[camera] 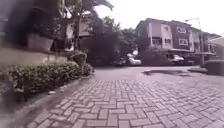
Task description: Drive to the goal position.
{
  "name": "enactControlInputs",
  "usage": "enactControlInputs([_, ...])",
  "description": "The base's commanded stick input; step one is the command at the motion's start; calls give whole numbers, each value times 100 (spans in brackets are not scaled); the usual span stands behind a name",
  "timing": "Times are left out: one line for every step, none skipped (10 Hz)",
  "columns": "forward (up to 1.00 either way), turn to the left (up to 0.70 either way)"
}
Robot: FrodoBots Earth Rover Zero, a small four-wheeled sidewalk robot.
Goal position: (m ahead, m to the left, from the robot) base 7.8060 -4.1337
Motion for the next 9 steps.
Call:
enactControlInputs([69, 3])
enactControlInputs([69, 3])
enactControlInputs([69, 3])
enactControlInputs([69, 3])
enactControlInputs([69, 3])
enactControlInputs([69, 3])
enactControlInputs([69, 3])
enactControlInputs([69, 3])
enactControlInputs([69, 3])
